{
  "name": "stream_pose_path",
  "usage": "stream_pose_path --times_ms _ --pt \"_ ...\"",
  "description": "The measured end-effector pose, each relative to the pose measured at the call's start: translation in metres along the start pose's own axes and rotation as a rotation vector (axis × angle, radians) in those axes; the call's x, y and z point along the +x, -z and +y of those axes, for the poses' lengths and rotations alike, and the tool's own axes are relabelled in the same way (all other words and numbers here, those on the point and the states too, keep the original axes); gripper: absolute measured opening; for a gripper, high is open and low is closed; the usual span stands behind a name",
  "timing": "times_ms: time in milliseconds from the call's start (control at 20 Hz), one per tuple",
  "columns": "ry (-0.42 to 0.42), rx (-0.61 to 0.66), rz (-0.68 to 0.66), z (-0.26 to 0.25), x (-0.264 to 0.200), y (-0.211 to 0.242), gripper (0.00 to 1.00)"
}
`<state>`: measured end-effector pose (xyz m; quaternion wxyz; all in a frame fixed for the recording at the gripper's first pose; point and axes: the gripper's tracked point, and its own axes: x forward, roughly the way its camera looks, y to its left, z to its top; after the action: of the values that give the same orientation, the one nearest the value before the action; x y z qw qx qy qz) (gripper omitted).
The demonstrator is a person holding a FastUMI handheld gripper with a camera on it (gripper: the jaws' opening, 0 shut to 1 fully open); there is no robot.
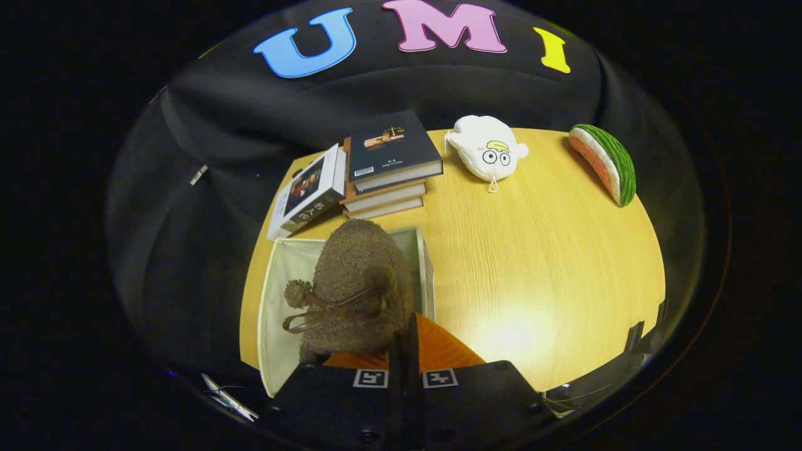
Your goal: Open the storage box then place both shoes into the box .Put the left shoe in first, then the right shoe, with the right side of both shoes facing outward in a uniform manner.
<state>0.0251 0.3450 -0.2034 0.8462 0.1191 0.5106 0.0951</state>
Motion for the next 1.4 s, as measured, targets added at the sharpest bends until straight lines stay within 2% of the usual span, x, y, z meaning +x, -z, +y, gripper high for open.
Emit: stream_pose_path --times_ms 250,600,750,850,1000,1050,1100,1200,1400 --pt "0.026 -0.015 -0.002 0.003 0.002 0.004 0.07" --pt "0.046 0.0 0.004 0.004 -0.002 0.008 0.18" --pt "0.035 -0.004 0.002 0.006 -0.004 0.013 0.2" --pt "0.011 -0.023 -0.005 0.013 -0.008 0.015 0.26" --pt "-0.031 -0.053 -0.015 0.025 -0.015 0.021 0.6" --pt "-0.043 -0.056 -0.034 0.029 -0.021 0.018 0.67" --pt "-0.037 -0.067 -0.049 0.029 -0.024 0.015 0.81" --pt "-0.032 -0.09 -0.085 0.026 -0.033 0.007 0.95" --pt "-0.053 -0.089 -0.144 0.019 -0.044 -0.006 0.97"
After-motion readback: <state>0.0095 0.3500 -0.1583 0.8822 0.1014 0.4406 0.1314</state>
